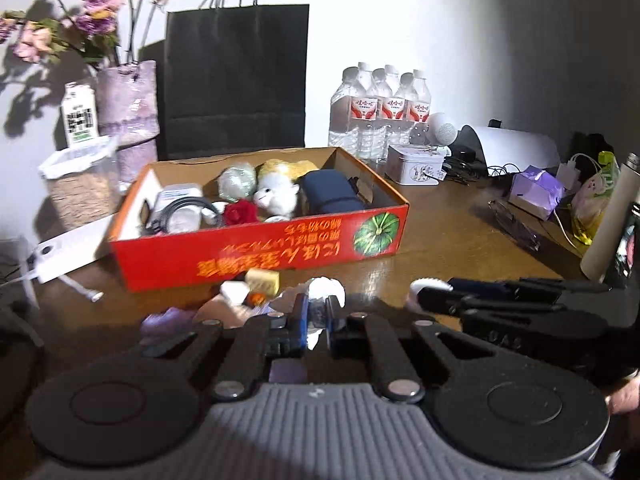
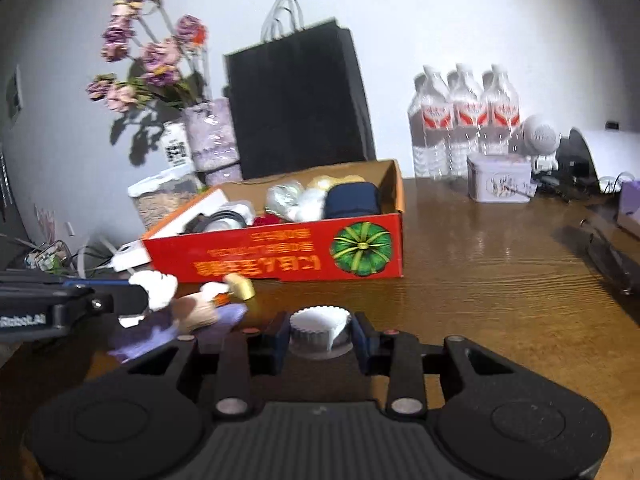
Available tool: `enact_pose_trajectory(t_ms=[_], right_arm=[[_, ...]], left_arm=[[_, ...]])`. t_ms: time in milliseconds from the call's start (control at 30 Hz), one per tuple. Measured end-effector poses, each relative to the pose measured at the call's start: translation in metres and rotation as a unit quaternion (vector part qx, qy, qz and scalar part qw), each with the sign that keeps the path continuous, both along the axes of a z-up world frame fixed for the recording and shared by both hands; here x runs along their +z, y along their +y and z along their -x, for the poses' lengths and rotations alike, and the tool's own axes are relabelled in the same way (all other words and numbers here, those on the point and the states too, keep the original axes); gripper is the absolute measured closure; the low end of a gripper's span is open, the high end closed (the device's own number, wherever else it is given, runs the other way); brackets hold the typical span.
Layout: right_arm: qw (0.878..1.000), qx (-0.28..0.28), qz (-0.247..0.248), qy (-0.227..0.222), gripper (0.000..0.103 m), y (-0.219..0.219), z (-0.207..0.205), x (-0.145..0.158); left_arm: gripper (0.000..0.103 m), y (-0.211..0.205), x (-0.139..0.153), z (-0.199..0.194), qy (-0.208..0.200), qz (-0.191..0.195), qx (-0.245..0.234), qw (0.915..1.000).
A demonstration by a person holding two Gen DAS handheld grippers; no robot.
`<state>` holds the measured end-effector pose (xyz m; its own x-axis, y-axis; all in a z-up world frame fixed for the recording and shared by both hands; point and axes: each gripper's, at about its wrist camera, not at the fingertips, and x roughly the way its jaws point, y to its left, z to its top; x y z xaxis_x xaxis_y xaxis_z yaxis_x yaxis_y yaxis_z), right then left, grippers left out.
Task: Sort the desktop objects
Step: 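Grasp a small white item with the left gripper while the right grasps the white ridged cap, then carry both items into the box and open both grippers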
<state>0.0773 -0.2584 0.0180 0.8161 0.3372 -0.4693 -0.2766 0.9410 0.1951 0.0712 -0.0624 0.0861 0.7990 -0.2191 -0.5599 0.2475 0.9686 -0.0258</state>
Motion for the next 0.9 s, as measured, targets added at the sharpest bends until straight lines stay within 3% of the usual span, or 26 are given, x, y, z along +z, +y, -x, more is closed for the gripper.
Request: enact_pose_trajectory(t_ms=[133, 233, 467, 733, 900], right_arm=[[1.000, 0.012, 0.021, -0.008, 0.071, 0.015, 0.042, 0.003], [1.000, 0.025, 0.010, 0.003, 0.071, 0.018, 0.067, 0.003], [0.999, 0.029, 0.031, -0.001, 0.071, 0.027, 0.099, 0.014], [0.999, 0.017, 0.027, -0.040, 0.071, 0.029, 0.088, 0.046], [0.998, 0.024, 0.036, -0.041, 0.071, 0.033, 0.061, 0.056]], left_arm=[[0.093, 0.015, -0.004, 0.028, 0.014, 0.007, 0.007, 0.9998], [0.093, 0.028, -0.014, 0.041, 0.035, 0.027, 0.014, 0.9989], [0.093, 0.049, -0.024, 0.068, 0.039, 0.030, 0.027, 0.9984], [0.093, 0.070, 0.000, 0.066, -0.013, 0.023, 0.043, 0.9987], [0.093, 0.075, 0.006, 0.044, -0.017, 0.022, 0.050, 0.9983]])
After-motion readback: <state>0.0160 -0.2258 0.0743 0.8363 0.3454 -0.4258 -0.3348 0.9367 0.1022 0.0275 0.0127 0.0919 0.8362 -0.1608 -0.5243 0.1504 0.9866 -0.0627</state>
